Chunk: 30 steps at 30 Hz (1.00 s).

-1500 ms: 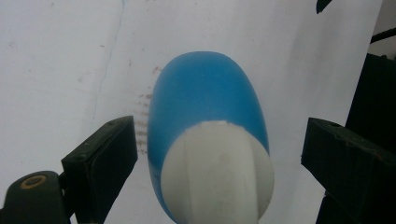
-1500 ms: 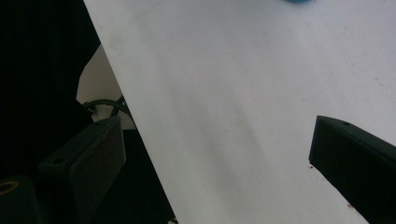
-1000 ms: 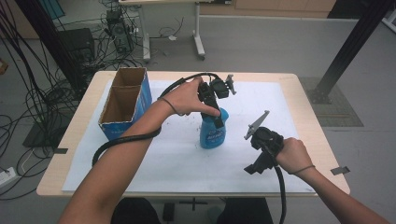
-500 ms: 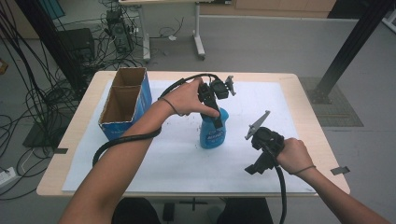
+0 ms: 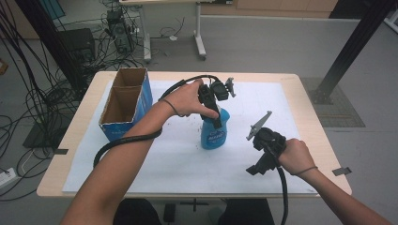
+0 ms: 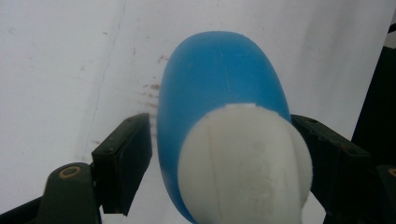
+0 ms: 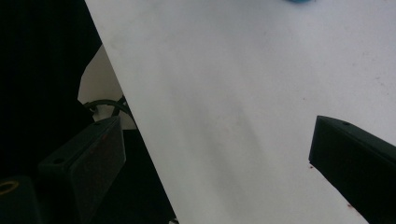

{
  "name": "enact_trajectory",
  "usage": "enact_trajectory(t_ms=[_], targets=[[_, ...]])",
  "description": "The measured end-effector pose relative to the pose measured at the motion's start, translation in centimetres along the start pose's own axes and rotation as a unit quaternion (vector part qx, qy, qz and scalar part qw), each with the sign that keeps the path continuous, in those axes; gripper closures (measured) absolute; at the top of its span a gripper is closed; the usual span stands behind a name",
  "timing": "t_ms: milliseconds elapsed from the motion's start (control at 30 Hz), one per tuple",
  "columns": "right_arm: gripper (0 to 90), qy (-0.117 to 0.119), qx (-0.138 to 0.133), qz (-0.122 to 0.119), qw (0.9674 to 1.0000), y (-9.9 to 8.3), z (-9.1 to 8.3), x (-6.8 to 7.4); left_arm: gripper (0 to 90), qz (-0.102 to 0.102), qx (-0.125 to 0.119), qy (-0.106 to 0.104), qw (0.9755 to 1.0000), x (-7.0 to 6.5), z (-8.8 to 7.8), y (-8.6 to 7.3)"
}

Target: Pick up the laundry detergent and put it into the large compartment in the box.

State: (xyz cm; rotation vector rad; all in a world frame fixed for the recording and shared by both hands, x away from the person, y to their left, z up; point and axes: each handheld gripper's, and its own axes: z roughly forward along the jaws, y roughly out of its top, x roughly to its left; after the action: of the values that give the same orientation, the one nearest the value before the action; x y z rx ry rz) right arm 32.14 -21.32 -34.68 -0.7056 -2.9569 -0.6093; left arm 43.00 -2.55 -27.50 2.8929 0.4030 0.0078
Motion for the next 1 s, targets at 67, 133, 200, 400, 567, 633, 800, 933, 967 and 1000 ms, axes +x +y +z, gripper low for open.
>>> enact_trajectory(t_ms=[67,133,200,400,567,633,800,933,967,1000], targets=[[3.5,0.001,0.001,0.000,1.0000,0.00,0.02,0.00,26.9,0.001,0.002,0.002,1.0000,-0.03,0.06,0.02],[3.6,0.000,0.001,0.000,1.0000,0.03,-0.01,0.02,27.2,0.001,0.000,0.003,1.0000,-0.01,0.10,0.02],[3.5,-0.001,0.001,-0.001,1.0000,0.05,-0.02,0.03,27.7,0.000,0.002,0.004,1.0000,-0.01,0.15,0.03],[3.5,-0.001,0.002,0.000,1.0000,0.05,-0.01,0.04,33.4,0.004,0.003,0.005,1.0000,-0.13,0.16,0.09],[3.6,-0.002,0.001,0.000,1.0000,0.06,-0.04,0.07,36.6,0.002,0.004,0.008,1.0000,-0.13,0.07,0.13],[3.5,-0.001,0.001,0.000,1.0000,0.05,-0.02,0.07,36.7,0.001,0.004,0.009,1.0000,-0.16,0.08,0.13],[3.5,-0.001,0.001,0.000,1.0000,0.09,0.01,0.07,37.0,0.001,0.003,0.010,0.9999,-0.20,0.07,0.11],[3.5,0.000,0.001,-0.001,1.0000,0.12,0.04,0.07,37.1,0.000,0.003,0.010,0.9999,-0.21,0.07,0.10],[3.5,0.000,0.001,-0.001,1.0000,0.12,0.05,0.06,37.1,-0.001,0.003,0.010,0.9999,-0.22,0.07,0.10],[3.6,0.000,0.001,-0.001,1.0000,0.12,0.05,0.06,37.1,-0.002,0.002,0.010,0.9999,-0.20,0.08,0.09]])
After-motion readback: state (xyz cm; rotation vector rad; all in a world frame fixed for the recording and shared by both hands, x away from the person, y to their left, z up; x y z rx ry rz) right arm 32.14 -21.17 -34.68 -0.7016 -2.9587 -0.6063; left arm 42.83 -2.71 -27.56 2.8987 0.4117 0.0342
